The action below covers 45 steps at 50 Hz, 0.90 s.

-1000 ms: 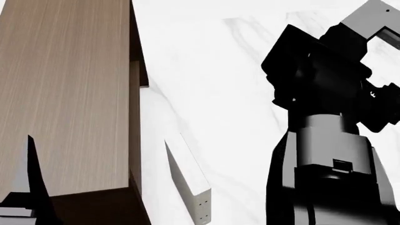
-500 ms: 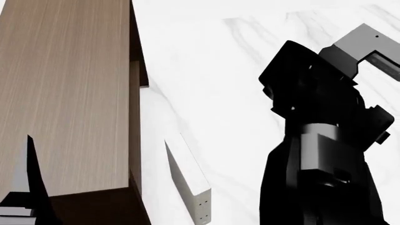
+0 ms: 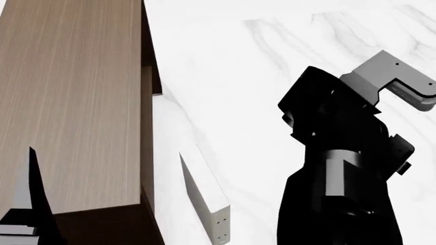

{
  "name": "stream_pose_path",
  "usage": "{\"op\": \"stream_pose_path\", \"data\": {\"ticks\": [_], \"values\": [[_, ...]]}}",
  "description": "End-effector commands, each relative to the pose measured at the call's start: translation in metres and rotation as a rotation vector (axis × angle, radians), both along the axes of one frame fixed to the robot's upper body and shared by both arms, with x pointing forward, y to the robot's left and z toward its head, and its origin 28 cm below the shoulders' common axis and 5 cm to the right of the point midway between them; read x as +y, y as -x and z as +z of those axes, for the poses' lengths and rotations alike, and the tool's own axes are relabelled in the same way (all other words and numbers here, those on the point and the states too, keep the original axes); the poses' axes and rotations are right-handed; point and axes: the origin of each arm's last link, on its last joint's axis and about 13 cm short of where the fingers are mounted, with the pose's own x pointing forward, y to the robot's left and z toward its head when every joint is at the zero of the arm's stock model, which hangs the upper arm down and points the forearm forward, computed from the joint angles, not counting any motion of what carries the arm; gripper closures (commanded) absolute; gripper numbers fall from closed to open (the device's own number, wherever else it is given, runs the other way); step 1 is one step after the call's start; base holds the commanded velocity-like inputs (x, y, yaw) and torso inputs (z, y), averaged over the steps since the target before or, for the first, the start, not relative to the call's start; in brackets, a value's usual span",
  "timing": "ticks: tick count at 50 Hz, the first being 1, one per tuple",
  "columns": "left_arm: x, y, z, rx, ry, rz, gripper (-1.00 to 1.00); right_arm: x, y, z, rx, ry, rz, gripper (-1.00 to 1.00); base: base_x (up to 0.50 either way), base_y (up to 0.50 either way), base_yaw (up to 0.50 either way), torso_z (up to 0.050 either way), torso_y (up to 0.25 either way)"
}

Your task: Pick up the book in the middle and place it on the cabinet shelf.

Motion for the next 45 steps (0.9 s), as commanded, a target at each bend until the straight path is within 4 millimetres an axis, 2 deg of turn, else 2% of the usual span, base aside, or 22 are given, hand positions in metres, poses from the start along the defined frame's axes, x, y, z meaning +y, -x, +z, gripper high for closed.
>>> {"op": "stream_pose_path", "data": {"ticks": [1,27,36,37,45], "values": [[0.0,0.0,0.0,-0.001,0.002,0.001,-1.0,0.0,0.001,-0.013,0.004,-0.015,0.019,-1.0,0.0,0.0,0.0,0.0,0.0],[0.0,-0.001,-0.004,0.005,-0.005,-0.004,-1.0,-0.01,0.005,-0.046,-0.004,-0.023,0.022,-1.0,0.0,0.0,0.0,0.0,0.0],[0.0,-0.001,-0.003,0.005,-0.006,-0.003,-1.0,-0.01,0.006,-0.052,-0.002,-0.031,0.034,-1.0,0.0,0.0,0.0,0.0,0.0],[0.0,-0.001,-0.003,0.004,-0.005,-0.002,-1.0,-0.01,0.006,-0.053,-0.006,-0.043,0.033,1.0,0.0,0.0,0.0,0.0,0.0],[0.0,-0.001,-0.003,0.004,-0.004,-0.001,-1.0,-0.007,0.006,-0.052,-0.035,-0.032,0.072,1.0,0.0,0.0,0.0,0.0,0.0]]}}
